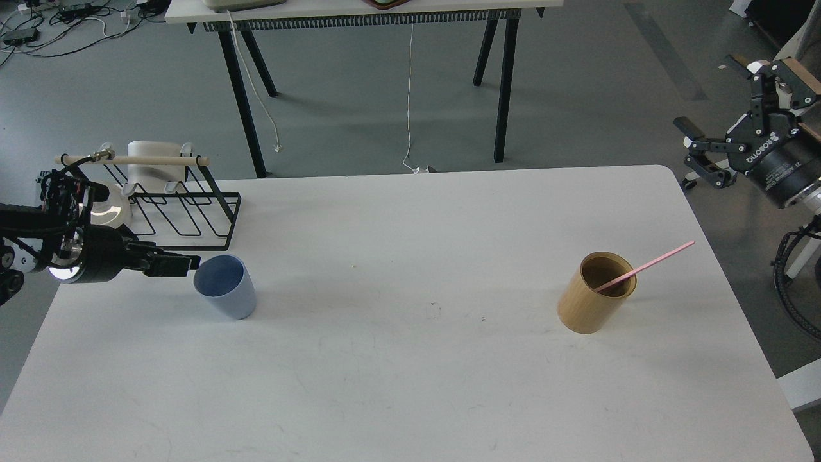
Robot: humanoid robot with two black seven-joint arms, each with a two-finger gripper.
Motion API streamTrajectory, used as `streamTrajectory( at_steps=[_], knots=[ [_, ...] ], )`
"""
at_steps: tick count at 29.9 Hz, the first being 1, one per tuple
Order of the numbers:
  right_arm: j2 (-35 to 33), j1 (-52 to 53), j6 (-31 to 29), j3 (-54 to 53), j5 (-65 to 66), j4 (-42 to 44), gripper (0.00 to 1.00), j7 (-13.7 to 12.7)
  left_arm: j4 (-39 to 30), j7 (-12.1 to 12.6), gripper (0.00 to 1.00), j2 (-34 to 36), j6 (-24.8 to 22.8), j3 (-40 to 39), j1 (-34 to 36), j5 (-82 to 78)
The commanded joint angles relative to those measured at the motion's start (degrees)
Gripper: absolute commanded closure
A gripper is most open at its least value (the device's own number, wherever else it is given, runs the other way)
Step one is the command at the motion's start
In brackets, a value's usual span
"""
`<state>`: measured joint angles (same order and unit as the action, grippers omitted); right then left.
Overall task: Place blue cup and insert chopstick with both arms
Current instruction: 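Grasp the light blue cup with the left gripper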
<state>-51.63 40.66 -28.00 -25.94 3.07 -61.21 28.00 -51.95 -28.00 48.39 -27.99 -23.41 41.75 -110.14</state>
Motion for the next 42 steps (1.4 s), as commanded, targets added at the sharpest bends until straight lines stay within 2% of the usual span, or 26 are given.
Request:
streamTrajectory(
  at_steps=[1, 13, 15, 19, 23, 25, 27, 30, 34, 37, 42],
  knots=[
    [-0.6, -0.8, 0.0, 0.0, 0.0, 0.3, 0.02, 0.0, 0.4, 0.0, 0.00, -0.9, 0.0, -0.1, -0.8, 0.0],
    [-1.0, -1.7, 0.0, 0.0, 0.0, 0.4, 0.02, 0.0, 2.2, 0.0, 0.03, -3.6, 0.0, -0.2, -1.9, 0.6],
    [-1.0, -1.7, 0.0, 0.0, 0.0, 0.4, 0.02, 0.0, 2.5, 0.0, 0.09, -4.6, 0.0, -0.2, -2.0, 0.6],
    [-1.0, -1.7, 0.0, 0.0, 0.0, 0.5, 0.02, 0.0, 3.3, 0.0, 0.14, -4.7, 0.0, -0.2, -2.1, 0.6],
    [-1.1, -2.1, 0.0, 0.0, 0.0, 0.4, 0.02, 0.0, 3.3, 0.0, 0.28, -4.6, 0.0, -0.2, -2.5, 0.6],
    [-1.0, -2.2, 0.0, 0.0, 0.0, 0.4, 0.02, 0.0, 3.2, 0.0, 0.41, -4.5, 0.0, -0.2, -2.5, 0.6],
    [-1.0, -2.5, 0.0, 0.0, 0.0, 0.4, 0.02, 0.0, 3.2, 0.0, 0.62, -4.5, 0.0, -0.2, -2.5, 0.6],
    [-1.0, -2.8, 0.0, 0.0, 0.0, 0.4, 0.02, 0.0, 2.6, 0.0, 0.67, -4.4, 0.0, -0.2, -2.5, 0.5],
    [-1.1, -3.0, 0.0, 0.0, 0.0, 0.5, 0.02, 0.0, 2.5, 0.0, 0.91, -4.4, 0.0, -0.1, -2.5, 0.5],
    [-1.1, -3.0, 0.0, 0.0, 0.0, 0.5, 0.02, 0.0, 2.3, 0.0, 0.97, -4.1, 0.0, -0.1, -2.5, 0.5],
    [-1.1, -3.0, 0.0, -0.4, -1.4, 2.8, 0.02, 0.0, -0.9, 0.0, 0.98, -2.6, 0.0, -0.7, -2.5, 0.5]
  ],
)
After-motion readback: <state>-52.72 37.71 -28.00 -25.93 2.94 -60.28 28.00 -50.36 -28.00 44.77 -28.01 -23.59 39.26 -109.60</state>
